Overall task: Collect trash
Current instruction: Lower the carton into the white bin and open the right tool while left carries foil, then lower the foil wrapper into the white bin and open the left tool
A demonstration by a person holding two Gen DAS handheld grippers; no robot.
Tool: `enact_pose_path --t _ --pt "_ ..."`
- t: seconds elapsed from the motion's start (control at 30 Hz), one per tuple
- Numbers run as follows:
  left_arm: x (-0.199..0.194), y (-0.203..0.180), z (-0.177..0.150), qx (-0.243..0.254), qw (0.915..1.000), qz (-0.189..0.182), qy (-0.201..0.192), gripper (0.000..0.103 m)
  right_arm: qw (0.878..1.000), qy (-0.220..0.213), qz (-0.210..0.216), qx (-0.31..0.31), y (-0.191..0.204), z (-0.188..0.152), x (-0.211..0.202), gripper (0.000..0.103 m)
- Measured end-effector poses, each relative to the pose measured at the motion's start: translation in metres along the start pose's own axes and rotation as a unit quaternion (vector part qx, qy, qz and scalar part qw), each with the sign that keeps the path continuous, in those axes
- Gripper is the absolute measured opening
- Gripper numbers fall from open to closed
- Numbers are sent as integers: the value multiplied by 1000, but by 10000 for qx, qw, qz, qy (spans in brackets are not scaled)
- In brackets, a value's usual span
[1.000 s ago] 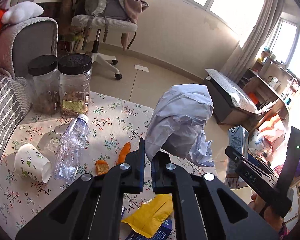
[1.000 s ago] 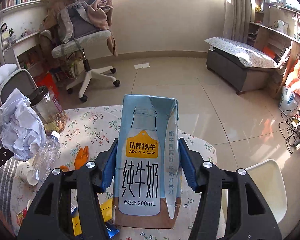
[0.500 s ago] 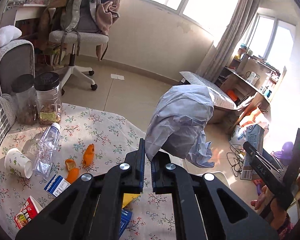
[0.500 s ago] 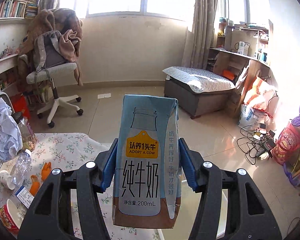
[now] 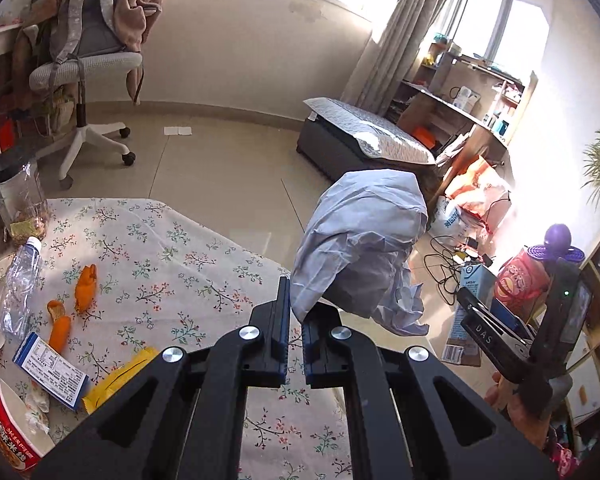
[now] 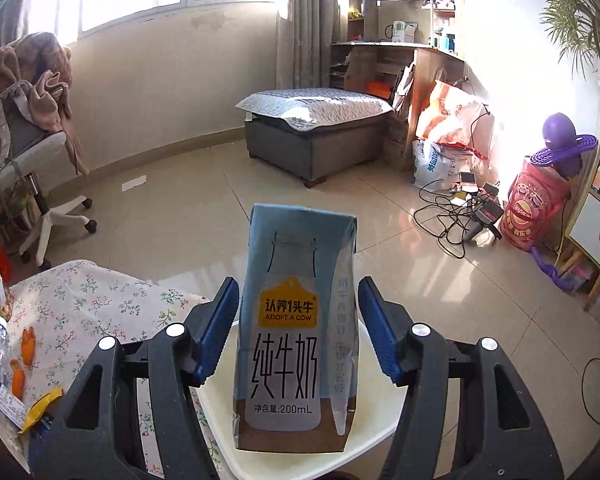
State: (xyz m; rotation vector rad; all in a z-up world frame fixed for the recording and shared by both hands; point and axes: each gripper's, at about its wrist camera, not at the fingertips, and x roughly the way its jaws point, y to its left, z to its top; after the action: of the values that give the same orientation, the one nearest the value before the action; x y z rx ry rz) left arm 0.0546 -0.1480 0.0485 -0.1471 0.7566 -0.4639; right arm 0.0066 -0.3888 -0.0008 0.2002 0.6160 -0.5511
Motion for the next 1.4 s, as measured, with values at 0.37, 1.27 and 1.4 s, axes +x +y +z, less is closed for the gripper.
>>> enact_pose_path --t 0.37,1.27,1.4 --pt "68 -71 -16 266 9956 -627 641 5 9880 -449 -1042 1045 -85 6 -11 96" --pt "121 -124 -35 837 9910 -183 1028 76 9791 -481 -1275 1510 -114 6 -13 96" --pt "108 -109 -33 939 9926 378 673 84 9850 -489 -1180 1157 -91 5 -14 96"
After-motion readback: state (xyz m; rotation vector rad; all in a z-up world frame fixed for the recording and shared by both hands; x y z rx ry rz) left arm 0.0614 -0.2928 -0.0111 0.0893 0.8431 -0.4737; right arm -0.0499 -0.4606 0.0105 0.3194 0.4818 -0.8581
